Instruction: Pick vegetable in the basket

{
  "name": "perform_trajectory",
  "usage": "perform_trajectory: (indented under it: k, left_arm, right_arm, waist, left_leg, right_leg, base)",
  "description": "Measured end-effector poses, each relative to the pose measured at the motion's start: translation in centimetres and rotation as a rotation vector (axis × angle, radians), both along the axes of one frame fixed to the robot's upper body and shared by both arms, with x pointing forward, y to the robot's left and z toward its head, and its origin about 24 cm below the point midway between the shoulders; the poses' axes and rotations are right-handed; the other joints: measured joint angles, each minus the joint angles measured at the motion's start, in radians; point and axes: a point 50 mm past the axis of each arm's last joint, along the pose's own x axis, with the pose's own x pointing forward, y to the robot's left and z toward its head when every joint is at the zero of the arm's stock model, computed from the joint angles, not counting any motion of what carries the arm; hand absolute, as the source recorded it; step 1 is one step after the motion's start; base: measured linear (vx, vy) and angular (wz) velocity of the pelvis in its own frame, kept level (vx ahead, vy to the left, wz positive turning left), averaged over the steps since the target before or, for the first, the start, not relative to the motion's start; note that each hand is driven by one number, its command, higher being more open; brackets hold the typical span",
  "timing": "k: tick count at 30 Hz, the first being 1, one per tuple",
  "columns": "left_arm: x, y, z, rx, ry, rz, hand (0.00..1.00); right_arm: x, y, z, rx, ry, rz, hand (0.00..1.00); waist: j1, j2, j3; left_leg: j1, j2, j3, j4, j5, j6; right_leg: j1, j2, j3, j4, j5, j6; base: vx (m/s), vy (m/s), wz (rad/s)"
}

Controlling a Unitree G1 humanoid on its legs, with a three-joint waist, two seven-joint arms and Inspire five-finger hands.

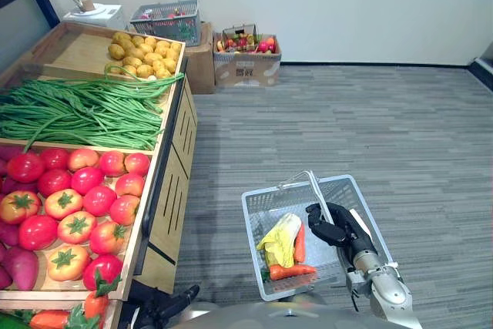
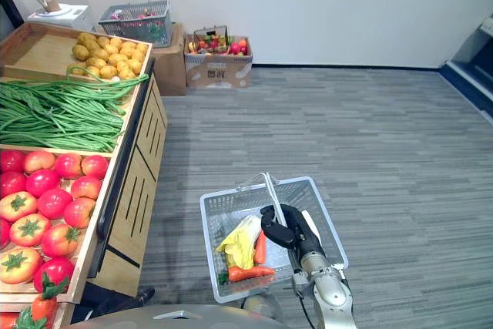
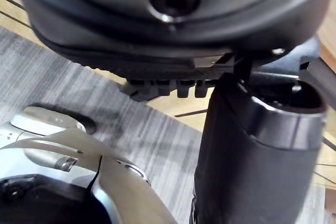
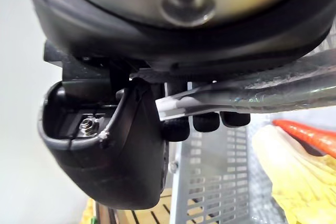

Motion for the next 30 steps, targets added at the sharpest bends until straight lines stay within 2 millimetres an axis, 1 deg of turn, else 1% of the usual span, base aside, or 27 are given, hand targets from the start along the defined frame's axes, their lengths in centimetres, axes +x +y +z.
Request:
perform_trajectory:
  k: [3,7,8,9,10,11,12,13,14,15,16,17,18,19,20,21,22,23,24,25,26,27,28,29,30]
  left_arm:
    - [-0.1,-0.5,-0.1,-0.009,0.004,0.008,1.0]
    - [0.5,-0.5,-0.1,-0.01,-0.011,0.004,1.0]
    - [0.7,-0.6,-0.1,-0.014,-0.015,0.004,1.0]
    - [0.9,-0.3,0.0,-0.007,-0.021,0.009,1.0]
    - [1.0,-0.2,0.0,-0.003,-0.023,0.01,1.0]
    - [1.0,-0.1,0.0,-0.001,-0.024,0.01,1.0]
    - [1.2,-0.2,0.0,-0.006,-0.03,0.016,1.0]
    - [1.0,-0.5,0.0,-0.019,-0.031,0.037,1.0]
    - [0.9,-0.6,-0.1,-0.025,-0.029,0.049,1.0]
    - [0.7,-0.6,-0.1,-0.027,-0.027,0.054,1.0]
    - [0.5,-0.6,-0.1,-0.028,-0.024,0.057,1.0]
    - [0.4,-0.2,0.0,-0.02,-0.025,0.06,1.0]
    - [0.4,-0.2,0.0,-0.019,-0.024,0.058,1.0]
    - [0.4,-0.2,0.0,-0.02,-0.024,0.054,1.0]
    - [0.4,-0.2,0.0,-0.02,-0.025,0.051,1.0]
    - [0.5,-0.2,0.0,-0.019,-0.026,0.047,1.0]
    - [0.5,-0.2,0.0,-0.018,-0.027,0.045,1.0]
    - [0.6,-0.3,0.0,-0.017,-0.027,0.038,1.0]
    - [0.6,-0.6,0.0,-0.02,-0.025,0.03,1.0]
    - [0.6,-1.1,-0.1,-0.031,-0.023,0.022,1.0]
    - [0.6,-0.8,0.0,-0.026,-0.022,0.012,1.0]
    - [0.8,-0.1,0.1,-0.006,-0.028,-0.006,1.0]
    - [1.0,0.3,0.2,0.005,-0.029,-0.015,1.0]
    - [1.0,0.4,0.2,0.009,-0.029,-0.015,1.0]
    - [1.0,0.5,0.3,0.013,-0.028,-0.018,1.0]
  right_arm:
    - [0.0,-0.3,0.1,-0.013,0.001,0.007,0.0]
    - [0.0,-0.3,0.1,-0.011,0.002,0.01,0.0]
    - [0.0,-0.3,0.1,-0.009,0.004,0.011,0.0]
    - [-0.2,-0.3,0.0,-0.008,0.007,0.01,0.0]
    - [-0.2,-0.3,0.0,-0.008,0.008,0.008,0.0]
    - [-0.3,-0.4,0.0,-0.009,0.01,0.007,0.0]
    - [-0.3,-0.4,0.0,-0.01,0.009,0.004,0.0]
    - [-0.3,-0.5,0.1,-0.011,0.006,0.003,0.0]
    - [-0.3,-0.5,0.2,-0.011,0.003,0.003,0.0]
    - [-0.4,-0.5,0.4,-0.007,-0.005,0.0,0.0]
    - [-0.5,-0.5,0.6,-0.004,-0.012,-0.003,0.0]
    - [-0.5,-0.5,1.1,-0.007,-0.034,-0.002,0.0]
    - [-0.3,-0.5,1.3,-0.009,-0.046,-0.002,0.0]
    - [-0.1,-0.7,1.6,-0.015,-0.061,-0.008,0.0]
    - [-0.1,-0.8,1.8,-0.015,-0.07,-0.015,0.0]
    - [-0.1,-1.0,1.9,-0.006,-0.075,-0.028,0.0]
    - [-0.1,-1.0,1.9,-0.007,-0.075,-0.031,0.0]
    - [-0.2,-1.2,1.8,-0.012,-0.073,-0.042,0.0]
    - [-0.4,-1.5,1.8,-0.02,-0.069,-0.052,0.0]
    - [-0.5,-1.9,1.9,-0.034,-0.066,-0.057,0.0]
    - [-0.6,-1.8,1.3,-0.021,-0.044,-0.066,0.0]
    - [-0.9,-1.5,1.0,-0.01,-0.03,-0.071,0.0]
    - [-0.9,-1.4,0.9,-0.006,-0.028,-0.073,0.0]
    - [-0.9,-1.4,0.9,-0.006,-0.029,-0.073,0.0]
    - [-0.9,-1.4,0.9,-0.007,-0.03,-0.074,0.0]
  waist:
    - [-0.01,0.02,-0.011]
    - [-0.017,0.019,-0.019]
    - [-0.018,0.012,-0.02]
    - [-0.018,-0.002,-0.019]
    - [-0.018,-0.01,-0.015]
    - [-0.017,-0.013,-0.013]
    - [-0.014,-0.009,-0.011]
    - [-0.013,0.001,-0.011]
    - [-0.012,0.005,-0.011]
    - [-0.011,0.006,-0.011]
    - [-0.01,0.005,-0.011]
    - [-0.006,-0.011,-0.007]
    - [-0.005,-0.011,-0.007]
    - [-0.006,-0.012,-0.007]
    - [-0.007,-0.012,-0.007]
    - [-0.006,-0.012,-0.007]
    - [-0.006,-0.012,-0.007]
    - [-0.011,-0.008,-0.007]
    - [-0.014,0.005,-0.013]
    - [-0.016,0.028,-0.016]
    - [-0.013,0.013,-0.021]
    - [-0.015,-0.012,-0.028]
    - [-0.017,-0.03,-0.033]
    - [-0.016,-0.041,-0.04]
    - [-0.015,-0.043,-0.043]
  left_leg:
    - [0.018,0.016,0.017,-0.028,0.008,-0.011]
    - [0.015,0.037,0.012,-0.02,0.009,-0.016]
    - [0.005,0.041,0.009,0.006,0.009,-0.016]
    - [-0.031,0.048,-0.001,0.091,0.008,-0.016]
    - [-0.057,0.054,-0.01,0.167,0.008,-0.016]
    - [-0.073,0.059,-0.013,0.216,0.008,-0.016]
    - [-0.109,0.081,-0.015,0.322,0.009,-0.015]
    - [-0.129,0.107,-0.016,0.397,0.014,-0.006]
    - [-0.133,0.114,-0.016,0.424,0.021,0.005]
    - [-0.147,0.122,-0.018,0.472,0.048,0.043]
    - [-0.157,0.123,-0.018,0.497,0.068,0.051]
    - [-0.178,0.117,-0.019,0.538,0.066,0.044]
    - [-0.179,0.107,-0.021,0.518,0.031,0.039]
    - [-0.187,0.077,-0.023,0.461,-0.022,0.038]
    - [-0.202,0.054,-0.028,0.416,-0.044,0.034]
    - [-0.218,0.035,-0.027,0.34,-0.044,0.029]
    - [-0.222,0.029,-0.024,0.297,-0.037,0.023]
    - [-0.226,0.025,-0.019,0.21,0.007,0.017]
    - [-0.228,0.026,-0.014,0.152,0.088,0.012]
    - [-0.229,0.039,-0.016,0.112,0.154,-0.005]
    - [-0.208,0.031,-0.006,0.1,0.148,-0.005]
    - [-0.184,-0.002,0.0,0.045,0.158,0.004]
    - [-0.165,-0.028,0.012,-0.007,0.176,0.015]
    - [-0.156,-0.042,0.019,-0.033,0.187,0.021]
    - [-0.144,-0.065,0.021,-0.073,0.204,0.032]
  right_leg:
    - [0.013,0.02,-0.002,-0.02,0.001,0.0]
    - [0.04,0.037,-0.021,-0.055,0.001,0.0]
    - [0.047,0.038,-0.027,-0.062,-0.001,-0.003]
    - [0.075,0.035,-0.043,-0.085,-0.003,-0.006]
    - [0.091,0.035,-0.049,-0.102,-0.007,-0.012]
    - [0.103,0.036,-0.053,-0.11,-0.008,-0.014]
    - [0.134,0.049,-0.059,-0.127,-0.011,-0.019]
    - [0.159,0.066,-0.057,-0.136,-0.017,-0.03]
    - [0.171,0.074,-0.053,-0.142,-0.02,-0.036]
    - [0.193,0.083,-0.042,-0.156,-0.025,-0.047]
    - [0.203,0.084,-0.037,-0.165,-0.026,-0.057]
    - [0.222,0.076,-0.013,-0.175,-0.029,-0.072]
    - [0.222,0.07,-0.005,-0.174,-0.032,-0.077]
    - [0.221,0.057,0.014,-0.174,-0.036,-0.082]
    - [0.22,0.048,0.027,-0.176,-0.037,-0.084]
    - [0.219,0.034,0.034,-0.168,-0.03,-0.071]
    - [0.219,0.029,0.041,-0.165,-0.033,-0.067]
    - [0.218,0.026,0.048,-0.157,-0.043,-0.05]
    - [0.223,0.034,0.055,-0.156,-0.051,-0.039]
    - [0.23,0.052,0.063,-0.157,-0.058,-0.027]
    - [0.238,0.04,0.073,-0.157,-0.066,-0.016]
    - [0.242,0.012,0.072,-0.162,-0.071,0.0]
    - [0.233,-0.01,0.074,-0.163,-0.074,0.008]
    - [0.227,-0.021,0.078,-0.164,-0.074,0.015]
    - [0.226,-0.038,0.08,-0.17,-0.071,0.024]
  base:
    - [0.12,-0.023,-0.04]
    - [0.07,-0.027,0.06]
    - [0.05,-0.086,0.23]
    - [0.04,-0.096,0.28]
    - [0.0,-0.092,0.27]
    - [-0.01,-0.081,0.18]
    - [0.01,-0.101,0.08]
    - [0.04,-0.102,0.02]
    - [0.08,-0.095,-0.08]
    - [0.07,-0.08,-0.12]
    - [0.13,-0.111,-0.27]
    - [0.13,-0.089,-0.31]
    - [0.15,-0.082,-0.46]
    - [0.11,-0.033,-0.4]
    - [0.13,0.001,-0.5]
    - [0.11,0.031,-0.4]
    - [0.12,0.078,-0.41]
    - [0.11,0.123,-0.3]
    - [0.12,0.145,-0.28]
    - [0.14,0.187,-0.26]
    - [0.15,0.176,-0.19]
    - [0.16,0.195,-0.14]
    - [0.12,0.137,-0.07]
    - [0.13,0.135,-0.08]
    - [0.13,0.122,-0.03]
